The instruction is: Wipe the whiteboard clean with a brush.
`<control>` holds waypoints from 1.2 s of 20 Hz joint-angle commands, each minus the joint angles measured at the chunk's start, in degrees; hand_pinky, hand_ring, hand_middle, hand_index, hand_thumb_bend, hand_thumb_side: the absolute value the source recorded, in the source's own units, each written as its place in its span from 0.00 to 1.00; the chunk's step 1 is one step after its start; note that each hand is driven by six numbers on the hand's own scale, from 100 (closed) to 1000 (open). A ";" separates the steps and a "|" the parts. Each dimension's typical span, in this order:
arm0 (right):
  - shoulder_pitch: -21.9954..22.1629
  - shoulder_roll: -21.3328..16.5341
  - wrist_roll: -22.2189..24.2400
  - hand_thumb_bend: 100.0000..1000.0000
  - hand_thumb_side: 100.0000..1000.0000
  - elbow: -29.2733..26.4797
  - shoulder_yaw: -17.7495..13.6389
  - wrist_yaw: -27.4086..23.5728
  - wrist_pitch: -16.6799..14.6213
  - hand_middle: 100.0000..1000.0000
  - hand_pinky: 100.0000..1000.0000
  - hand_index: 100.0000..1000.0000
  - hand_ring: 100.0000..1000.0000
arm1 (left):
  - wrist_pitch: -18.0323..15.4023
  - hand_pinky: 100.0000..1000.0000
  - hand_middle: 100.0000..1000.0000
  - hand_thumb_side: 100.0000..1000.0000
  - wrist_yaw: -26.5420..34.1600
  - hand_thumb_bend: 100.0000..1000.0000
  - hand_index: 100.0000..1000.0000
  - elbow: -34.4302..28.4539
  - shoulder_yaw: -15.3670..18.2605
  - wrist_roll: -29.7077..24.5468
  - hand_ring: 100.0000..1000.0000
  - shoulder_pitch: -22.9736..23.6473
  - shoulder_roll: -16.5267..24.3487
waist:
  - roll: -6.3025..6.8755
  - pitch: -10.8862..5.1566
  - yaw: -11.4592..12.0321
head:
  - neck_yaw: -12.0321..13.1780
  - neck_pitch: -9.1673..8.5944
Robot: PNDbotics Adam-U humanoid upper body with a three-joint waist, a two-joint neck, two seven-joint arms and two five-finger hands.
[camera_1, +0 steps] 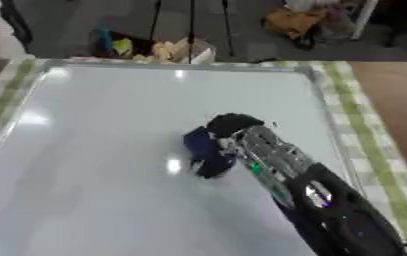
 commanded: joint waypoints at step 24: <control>-2.59 -13.19 -0.11 0.00 0.64 -4.97 -7.74 -4.10 4.22 0.43 0.25 0.05 0.50 | -0.02 0.81 0.87 1.00 0.00 0.15 0.92 -0.96 -0.31 -0.15 0.91 -0.62 0.71 | 0.25 0.65 1.26 | 0.48 -0.62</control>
